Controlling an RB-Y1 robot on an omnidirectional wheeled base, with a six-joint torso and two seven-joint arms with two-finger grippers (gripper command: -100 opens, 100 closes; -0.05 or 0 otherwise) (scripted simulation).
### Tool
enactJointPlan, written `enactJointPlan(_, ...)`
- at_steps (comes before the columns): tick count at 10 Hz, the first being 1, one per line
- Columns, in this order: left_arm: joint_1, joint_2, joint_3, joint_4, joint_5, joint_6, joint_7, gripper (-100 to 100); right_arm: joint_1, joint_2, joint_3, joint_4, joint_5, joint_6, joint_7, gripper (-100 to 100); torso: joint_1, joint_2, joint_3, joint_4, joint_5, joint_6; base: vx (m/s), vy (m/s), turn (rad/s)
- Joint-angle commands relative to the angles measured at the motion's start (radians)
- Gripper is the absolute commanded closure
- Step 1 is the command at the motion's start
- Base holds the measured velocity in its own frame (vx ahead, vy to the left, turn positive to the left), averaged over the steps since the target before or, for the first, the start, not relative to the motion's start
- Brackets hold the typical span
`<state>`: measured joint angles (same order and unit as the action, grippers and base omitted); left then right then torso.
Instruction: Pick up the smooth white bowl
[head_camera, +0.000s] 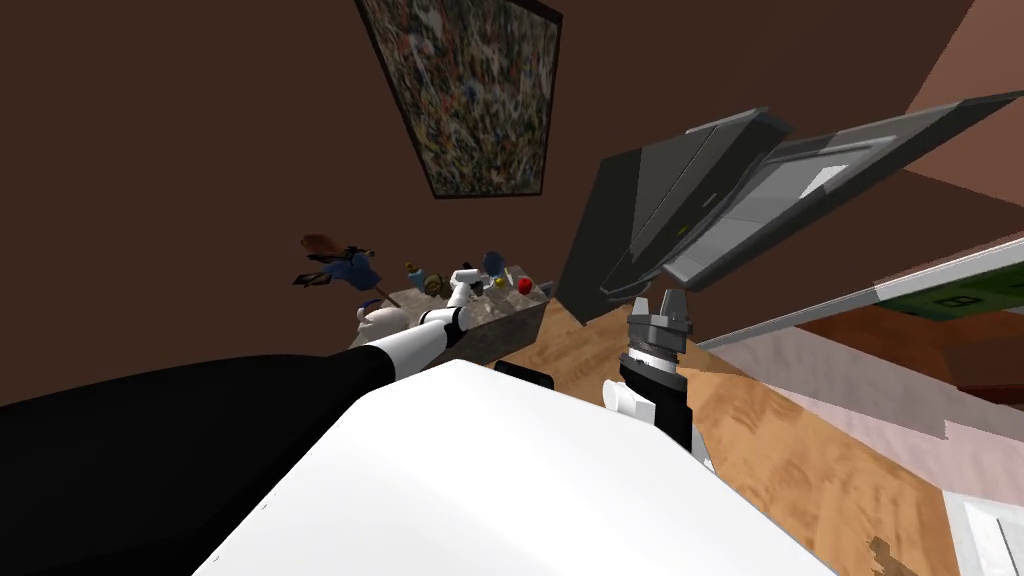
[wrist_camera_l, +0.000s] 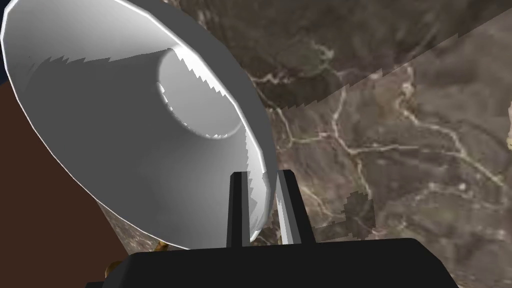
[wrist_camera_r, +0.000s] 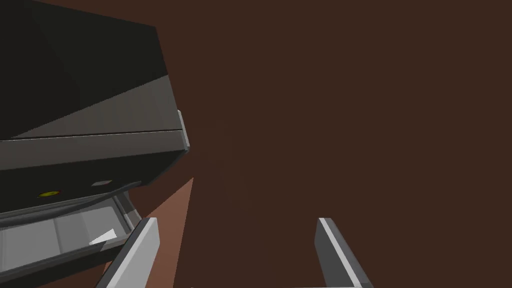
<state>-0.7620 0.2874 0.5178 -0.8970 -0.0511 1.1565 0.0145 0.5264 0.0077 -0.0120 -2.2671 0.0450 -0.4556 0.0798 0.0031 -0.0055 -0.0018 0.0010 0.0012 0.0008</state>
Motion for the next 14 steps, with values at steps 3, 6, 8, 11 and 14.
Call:
enactJointPlan(3, -0.042, -0.037, -0.107, 0.024, 0.058, -0.004, -0.025, 100, 0.000, 0.000, 0.000, 0.000, 0.000, 0.000, 0.000, 0, -0.001, -0.001, 0.000, 0.000, 0.000, 0.001, 0.079, -0.056, 0.404)
enactJointPlan(6, -0.111, -0.080, -0.200, 0.097, 0.137, -0.030, -0.058, 100, 0.000, 0.000, 0.000, 0.000, 0.000, 0.000, 0.000, 0, 0.000, -0.001, 0.000, 0.001, -0.001, -0.001, 0.087, -0.059, 0.398)
enactJointPlan(8, -0.145, -0.101, -0.263, 0.133, 0.177, -0.044, -0.074, 100, 0.000, 0.000, 0.000, 0.000, 0.000, 0.000, 0.000, 0, 0.000, 0.000, 0.000, 0.000, 0.000, -0.003, 0.079, -0.077, 0.462)
enactJointPlan(11, -0.180, -0.122, -0.342, 0.169, 0.216, -0.057, -0.090, 100, 0.000, 0.000, 0.000, 0.000, 0.000, 0.000, 0.000, 0, 0.002, 0.001, 0.001, 0.001, 0.000, -0.002, 0.047, -0.059, 0.313)
enactJointPlan(14, -0.214, -0.143, -0.433, 0.206, 0.256, -0.070, -0.106, 100, 0.000, 0.000, 0.000, 0.000, 0.000, 0.000, 0.000, 0, -0.001, -0.001, 0.000, 0.001, -0.001, -0.002, 0.058, -0.082, 0.416)
